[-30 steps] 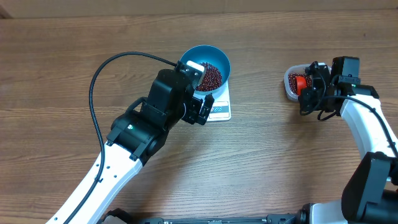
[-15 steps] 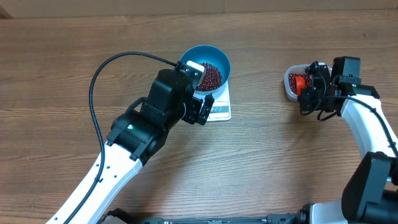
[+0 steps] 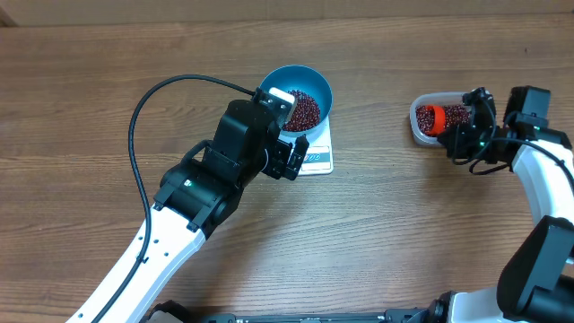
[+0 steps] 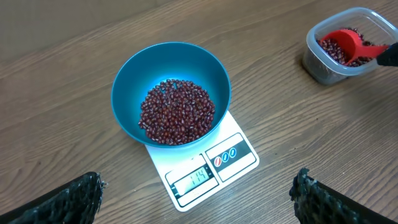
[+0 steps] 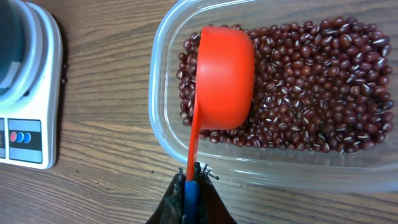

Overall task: Scoop item into bowl and weigh 150g on scale
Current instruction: 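Dip and drag the red scoop through the beans with the right gripper, then lift the filled scoop and carry it left toward the blue bowl, then tip the scoop over the blue bowl with the right gripper to pour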

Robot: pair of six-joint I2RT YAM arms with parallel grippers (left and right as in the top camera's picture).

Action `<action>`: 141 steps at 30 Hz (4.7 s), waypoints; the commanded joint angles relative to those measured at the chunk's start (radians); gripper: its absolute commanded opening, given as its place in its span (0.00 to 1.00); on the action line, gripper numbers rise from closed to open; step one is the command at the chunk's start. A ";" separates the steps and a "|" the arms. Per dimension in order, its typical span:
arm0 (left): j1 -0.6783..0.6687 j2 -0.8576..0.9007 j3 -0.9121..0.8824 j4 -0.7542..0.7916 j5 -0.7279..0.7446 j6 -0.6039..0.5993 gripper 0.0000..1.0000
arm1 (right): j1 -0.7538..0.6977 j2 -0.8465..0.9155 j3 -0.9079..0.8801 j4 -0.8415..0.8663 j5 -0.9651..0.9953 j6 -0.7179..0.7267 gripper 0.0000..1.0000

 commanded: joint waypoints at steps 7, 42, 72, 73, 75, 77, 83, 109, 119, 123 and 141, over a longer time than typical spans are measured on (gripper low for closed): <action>0.005 0.006 0.024 0.001 0.011 0.011 1.00 | -0.054 0.031 0.006 0.003 -0.124 -0.006 0.04; 0.005 0.006 0.024 0.001 0.011 0.011 1.00 | -0.253 0.073 0.006 -0.068 -0.761 0.058 0.04; 0.005 0.006 0.024 0.001 0.011 0.011 0.99 | 0.156 0.073 0.006 -0.014 -0.922 0.149 0.04; 0.005 0.006 0.024 0.001 0.011 0.011 0.99 | 0.175 0.073 0.006 0.048 -0.922 0.206 0.04; 0.005 0.006 0.024 0.001 0.011 0.011 1.00 | 0.195 0.073 0.006 0.129 -0.922 0.272 0.04; 0.005 0.006 0.024 0.002 0.011 0.011 1.00 | 0.213 0.073 0.006 0.213 -0.921 0.336 0.04; 0.005 0.006 0.024 0.001 0.011 0.011 0.99 | 0.255 0.073 0.006 0.429 -0.858 0.502 0.04; 0.005 0.006 0.024 0.001 0.011 0.011 1.00 | 0.487 0.073 0.006 0.637 -0.336 -0.054 0.04; 0.005 0.006 0.024 0.001 0.011 0.011 1.00 | 0.487 0.073 0.006 0.634 -0.336 -0.196 0.04; 0.005 0.006 0.024 0.001 0.011 0.011 1.00 | 0.487 0.073 0.006 0.634 -0.336 -0.250 0.04; 0.005 0.006 0.024 0.001 0.011 0.011 0.99 | 0.487 0.074 0.006 0.634 -0.333 -0.266 0.04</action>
